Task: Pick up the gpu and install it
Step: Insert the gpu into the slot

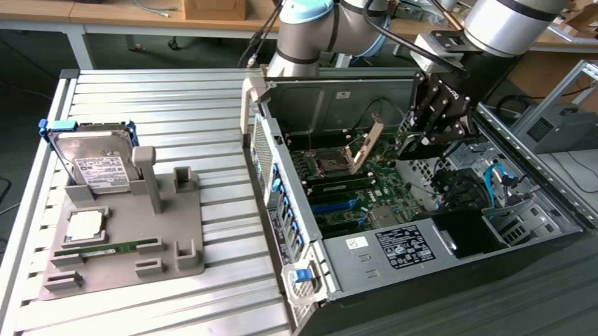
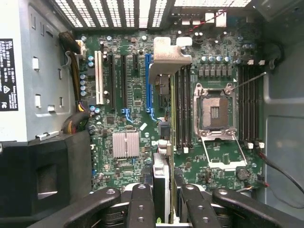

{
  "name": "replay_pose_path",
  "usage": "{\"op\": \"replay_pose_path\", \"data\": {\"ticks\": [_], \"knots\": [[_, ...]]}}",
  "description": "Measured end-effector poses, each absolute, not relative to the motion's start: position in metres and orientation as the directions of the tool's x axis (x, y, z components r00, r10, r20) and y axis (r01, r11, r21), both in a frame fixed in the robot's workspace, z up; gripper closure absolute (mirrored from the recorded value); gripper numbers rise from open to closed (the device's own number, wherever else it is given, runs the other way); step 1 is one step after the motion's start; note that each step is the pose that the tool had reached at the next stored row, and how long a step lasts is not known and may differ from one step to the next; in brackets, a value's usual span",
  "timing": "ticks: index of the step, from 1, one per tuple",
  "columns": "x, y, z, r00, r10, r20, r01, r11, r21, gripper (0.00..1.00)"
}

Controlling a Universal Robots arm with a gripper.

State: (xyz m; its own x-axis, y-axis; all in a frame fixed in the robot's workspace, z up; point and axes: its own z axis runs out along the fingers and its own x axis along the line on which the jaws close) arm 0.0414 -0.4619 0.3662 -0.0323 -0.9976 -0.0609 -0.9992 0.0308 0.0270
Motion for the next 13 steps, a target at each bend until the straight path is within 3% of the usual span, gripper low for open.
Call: {"op": "replay_pose_path", "data": {"ticks": [13], "knots": [[0.0389, -0.4697, 0.3630, -0.033, -0.998, -0.061, -0.999, 0.031, 0.027, 0.73]]}}
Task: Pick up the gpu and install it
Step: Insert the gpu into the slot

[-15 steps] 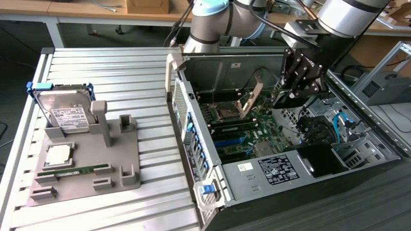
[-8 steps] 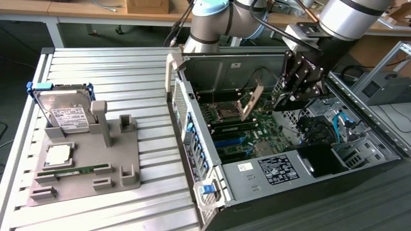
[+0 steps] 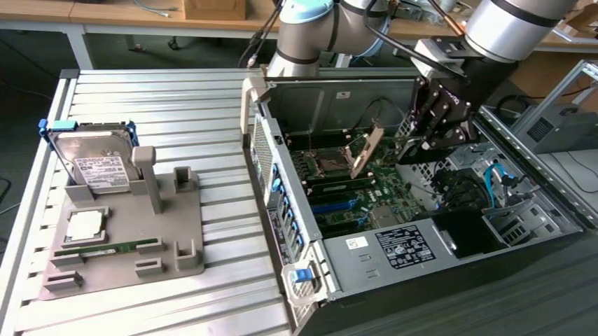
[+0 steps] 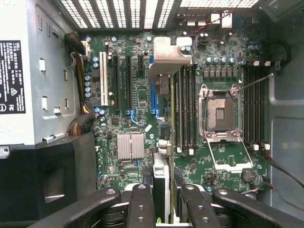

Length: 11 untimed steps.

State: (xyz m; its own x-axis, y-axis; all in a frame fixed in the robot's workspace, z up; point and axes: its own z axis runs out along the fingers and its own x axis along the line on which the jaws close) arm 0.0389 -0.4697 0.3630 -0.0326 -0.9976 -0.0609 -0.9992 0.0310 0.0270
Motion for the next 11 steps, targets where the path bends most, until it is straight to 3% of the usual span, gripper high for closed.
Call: {"op": "replay_pose_path", "data": {"ticks": [11], "knots": [[0.0354, -0.4741, 0.3602, -0.032, -0.998, -0.061, -0.999, 0.031, 0.027, 0.73]]}}
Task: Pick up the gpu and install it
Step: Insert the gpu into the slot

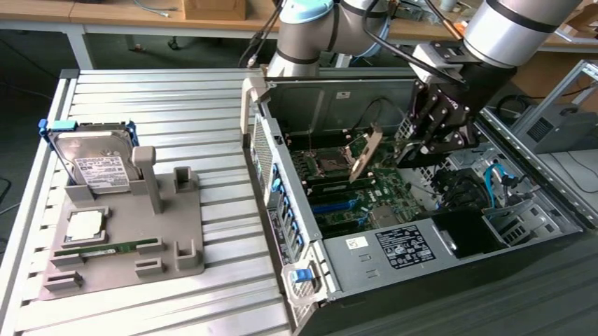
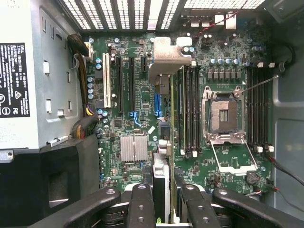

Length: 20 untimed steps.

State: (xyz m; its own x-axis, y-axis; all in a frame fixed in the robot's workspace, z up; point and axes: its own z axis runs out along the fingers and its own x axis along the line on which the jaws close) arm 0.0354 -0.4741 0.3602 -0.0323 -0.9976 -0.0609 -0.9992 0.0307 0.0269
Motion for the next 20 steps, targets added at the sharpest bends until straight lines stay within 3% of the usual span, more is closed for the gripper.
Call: {"op": "replay_pose_path", "data": {"ticks": [20], "knots": [[0.0273, -0.4790, 0.3560, -0.032, -0.998, -0.061, -0.999, 0.031, 0.027, 0.73]]}}
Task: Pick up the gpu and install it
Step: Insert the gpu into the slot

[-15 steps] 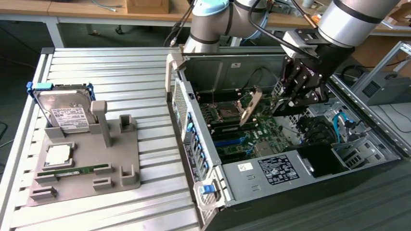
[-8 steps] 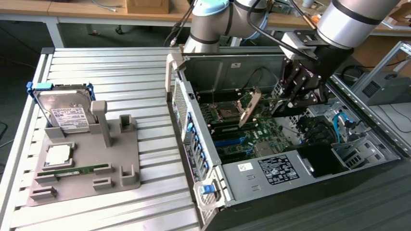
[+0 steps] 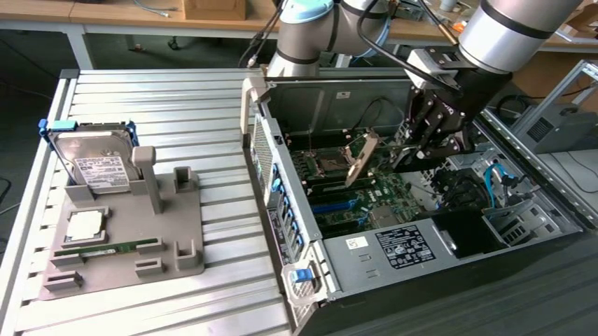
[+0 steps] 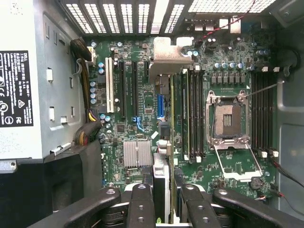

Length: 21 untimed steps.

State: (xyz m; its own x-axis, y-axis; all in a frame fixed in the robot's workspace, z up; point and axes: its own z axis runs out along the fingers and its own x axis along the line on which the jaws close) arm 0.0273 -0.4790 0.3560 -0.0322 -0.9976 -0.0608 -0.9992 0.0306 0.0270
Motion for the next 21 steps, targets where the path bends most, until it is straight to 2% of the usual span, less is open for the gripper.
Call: {"op": "replay_pose_path", "data": {"ticks": [21], "knots": [[0.0185, -0.4816, 0.3527, -0.032, -0.998, -0.061, -0.999, 0.031, 0.027, 0.73]]}}
